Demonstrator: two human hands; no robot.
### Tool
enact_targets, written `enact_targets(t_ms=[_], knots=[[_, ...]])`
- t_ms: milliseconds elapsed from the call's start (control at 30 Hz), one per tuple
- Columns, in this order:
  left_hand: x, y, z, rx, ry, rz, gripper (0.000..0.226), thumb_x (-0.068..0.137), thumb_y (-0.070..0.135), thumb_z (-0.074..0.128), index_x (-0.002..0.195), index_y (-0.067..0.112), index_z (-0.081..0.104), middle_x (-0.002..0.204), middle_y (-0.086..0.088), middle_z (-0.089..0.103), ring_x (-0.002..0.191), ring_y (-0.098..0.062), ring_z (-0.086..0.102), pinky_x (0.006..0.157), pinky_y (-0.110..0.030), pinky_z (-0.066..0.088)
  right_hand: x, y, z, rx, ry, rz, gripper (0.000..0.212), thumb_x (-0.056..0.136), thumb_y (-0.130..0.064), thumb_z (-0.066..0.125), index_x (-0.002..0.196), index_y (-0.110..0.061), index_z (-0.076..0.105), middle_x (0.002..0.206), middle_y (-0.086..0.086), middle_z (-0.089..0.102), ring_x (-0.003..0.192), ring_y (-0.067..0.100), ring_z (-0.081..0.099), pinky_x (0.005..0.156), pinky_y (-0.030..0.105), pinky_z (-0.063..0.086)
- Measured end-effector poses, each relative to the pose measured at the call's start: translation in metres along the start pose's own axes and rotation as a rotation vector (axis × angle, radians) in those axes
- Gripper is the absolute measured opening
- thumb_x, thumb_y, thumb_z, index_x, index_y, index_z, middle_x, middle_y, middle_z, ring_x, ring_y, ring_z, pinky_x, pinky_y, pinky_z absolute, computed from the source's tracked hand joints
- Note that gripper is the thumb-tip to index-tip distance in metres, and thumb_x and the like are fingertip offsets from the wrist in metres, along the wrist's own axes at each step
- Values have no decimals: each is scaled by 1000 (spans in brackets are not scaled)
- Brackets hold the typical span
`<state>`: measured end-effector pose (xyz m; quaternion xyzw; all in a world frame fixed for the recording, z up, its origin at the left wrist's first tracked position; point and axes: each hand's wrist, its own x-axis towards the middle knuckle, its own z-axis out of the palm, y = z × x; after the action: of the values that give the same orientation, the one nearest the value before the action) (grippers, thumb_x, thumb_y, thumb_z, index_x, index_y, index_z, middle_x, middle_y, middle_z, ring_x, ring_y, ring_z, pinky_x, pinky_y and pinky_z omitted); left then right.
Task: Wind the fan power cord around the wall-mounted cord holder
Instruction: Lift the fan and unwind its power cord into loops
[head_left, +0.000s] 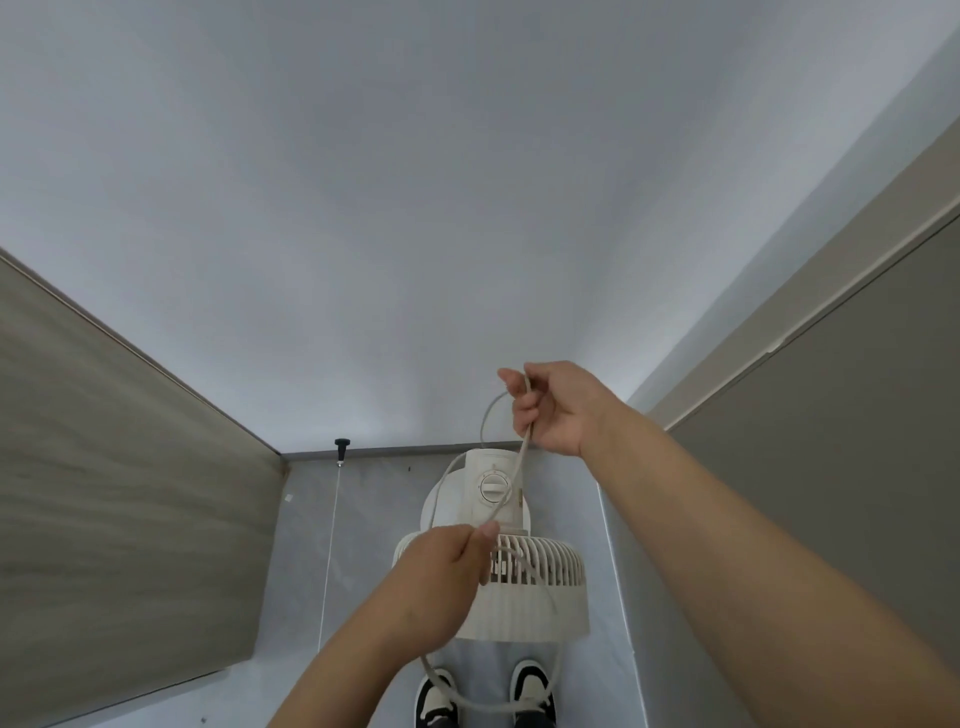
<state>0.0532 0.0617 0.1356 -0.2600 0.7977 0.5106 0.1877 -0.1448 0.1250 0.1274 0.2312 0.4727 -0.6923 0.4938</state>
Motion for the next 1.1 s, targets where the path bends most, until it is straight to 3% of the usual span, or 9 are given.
enact_targets(t_ms=[167,267,400,600,733,800,867,1000,1100], knots=[[11,4,-4,-718,-2,-199,38,103,32,36,71,13,43,55,-1,55,41,-9,47,42,-20,39,-14,-18,6,76,-129,-227,37,100,-37,40,91,-8,61,59,3,70,40,12,58,44,18,48],[26,-2,-14,-1075,25,-307,37,104,29,37,72,12,46,55,-4,61,31,-4,38,30,-14,29,-25,-28,1,235,-226,-321,34,97,-41,45,92,-11,61,67,4,71,54,16,67,60,28,57],[38,-11,-29,-1567,-3,-409,39,103,30,35,72,11,45,46,0,52,22,-2,31,22,-12,20,-54,-34,-4,296,-311,-457,46,92,-48,50,71,-11,66,56,2,62,53,18,62,76,42,59],[34,-16,-48,-1891,-20,-285,43,101,30,37,63,15,46,45,9,46,26,-3,33,30,-13,20,-79,-8,-22,98,-341,-530,73,97,-53,29,40,-11,47,29,2,32,31,16,35,62,30,57],[33,-21,-52,-2102,-226,-118,49,96,37,50,57,8,57,47,4,55,33,-4,50,33,-11,33,-73,24,-35,-93,-251,-570,74,94,-55,27,38,-11,47,27,3,31,31,17,36,62,34,55],[33,-15,-51,-2116,-266,-20,42,89,37,55,67,3,65,59,2,66,42,-4,61,33,-12,42,-68,41,-40,-183,-208,-563,72,90,-56,30,39,-9,49,28,3,33,32,17,39,65,36,55],[33,-1,-47,-2016,-135,61,39,88,40,59,82,3,66,81,-2,73,58,-5,71,39,-14,49,-66,60,-44,-279,-184,-543,72,91,-56,29,40,-9,51,30,3,36,34,18,41,71,39,55],[38,26,-30,-1721,126,165,41,97,40,42,116,7,58,129,-20,62,106,-21,70,70,-28,61,-75,93,-41,-443,-166,-531,75,94,-55,21,45,-9,56,35,6,42,40,21,46,84,44,54],[39,30,-12,-1426,155,190,52,93,48,40,137,21,46,138,-11,54,114,-24,66,75,-39,60,-88,108,-27,-537,-190,-567,77,95,-56,21,53,-7,62,41,6,49,43,18,50,65,37,52]])
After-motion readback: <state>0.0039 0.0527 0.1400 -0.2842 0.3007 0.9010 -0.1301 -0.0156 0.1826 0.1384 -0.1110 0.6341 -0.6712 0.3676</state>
